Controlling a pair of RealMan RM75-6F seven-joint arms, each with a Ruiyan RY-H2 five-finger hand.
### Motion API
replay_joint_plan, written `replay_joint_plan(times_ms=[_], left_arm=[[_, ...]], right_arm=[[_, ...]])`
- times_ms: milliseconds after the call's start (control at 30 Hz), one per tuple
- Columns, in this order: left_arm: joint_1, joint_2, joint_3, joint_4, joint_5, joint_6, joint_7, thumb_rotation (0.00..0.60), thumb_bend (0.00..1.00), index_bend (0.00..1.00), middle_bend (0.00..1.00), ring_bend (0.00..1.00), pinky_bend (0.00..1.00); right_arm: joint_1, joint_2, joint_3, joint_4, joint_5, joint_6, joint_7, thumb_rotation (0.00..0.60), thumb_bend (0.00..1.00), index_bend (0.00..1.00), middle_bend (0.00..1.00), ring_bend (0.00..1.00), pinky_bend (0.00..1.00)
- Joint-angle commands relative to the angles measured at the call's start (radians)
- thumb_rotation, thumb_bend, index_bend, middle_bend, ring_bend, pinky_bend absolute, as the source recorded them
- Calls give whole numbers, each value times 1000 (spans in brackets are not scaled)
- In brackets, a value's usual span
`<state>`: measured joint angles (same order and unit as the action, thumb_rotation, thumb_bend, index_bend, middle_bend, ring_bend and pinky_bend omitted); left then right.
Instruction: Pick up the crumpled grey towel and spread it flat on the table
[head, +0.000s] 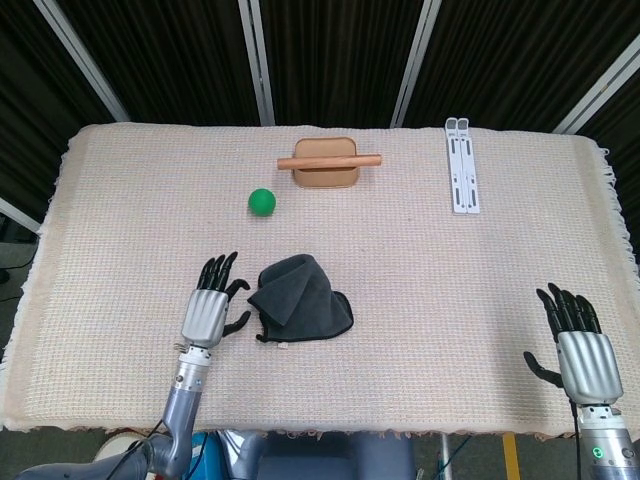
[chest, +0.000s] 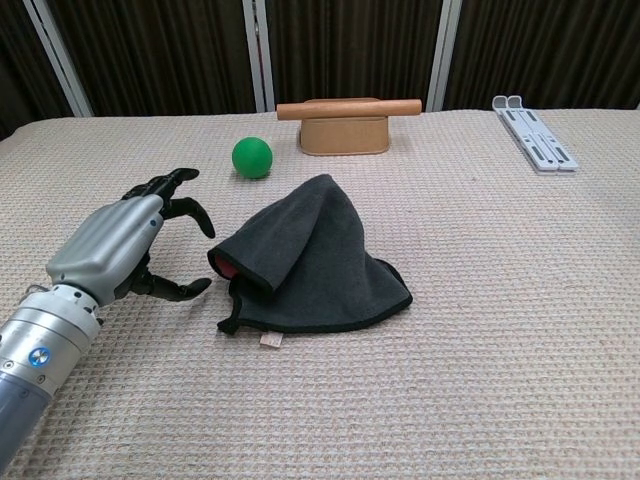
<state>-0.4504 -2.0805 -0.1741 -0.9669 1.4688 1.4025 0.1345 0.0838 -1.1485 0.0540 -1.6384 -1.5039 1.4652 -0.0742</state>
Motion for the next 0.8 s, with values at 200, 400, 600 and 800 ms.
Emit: replay_joint_plan(times_ms=[200, 400, 600, 800], left_arm=[[12, -2, -5, 0, -35, -19, -1, 600, 253, 434, 22, 0, 0], [2, -28, -13, 12, -55, -44, 8, 600, 253, 450, 27, 0, 0], [-14, -52, -31, 12, -65, -49, 15, 600, 254, 456, 34, 0, 0], [-29, -66, -46, 9, -74, -55, 27, 600, 267, 464, 38, 0, 0]], right_arm=[[0, -1, -4, -3, -6, 0, -3, 600, 247, 0, 0, 0, 61], [-1, -2, -7, -8, -15, 2, -11, 600, 247, 0, 0, 0, 61], [2, -3, -7, -6, -9, -6, -10, 600, 247, 0, 0, 0, 61], [3, -2, -8, -7, -9, -9, -8, 600, 246, 0, 0, 0, 61]])
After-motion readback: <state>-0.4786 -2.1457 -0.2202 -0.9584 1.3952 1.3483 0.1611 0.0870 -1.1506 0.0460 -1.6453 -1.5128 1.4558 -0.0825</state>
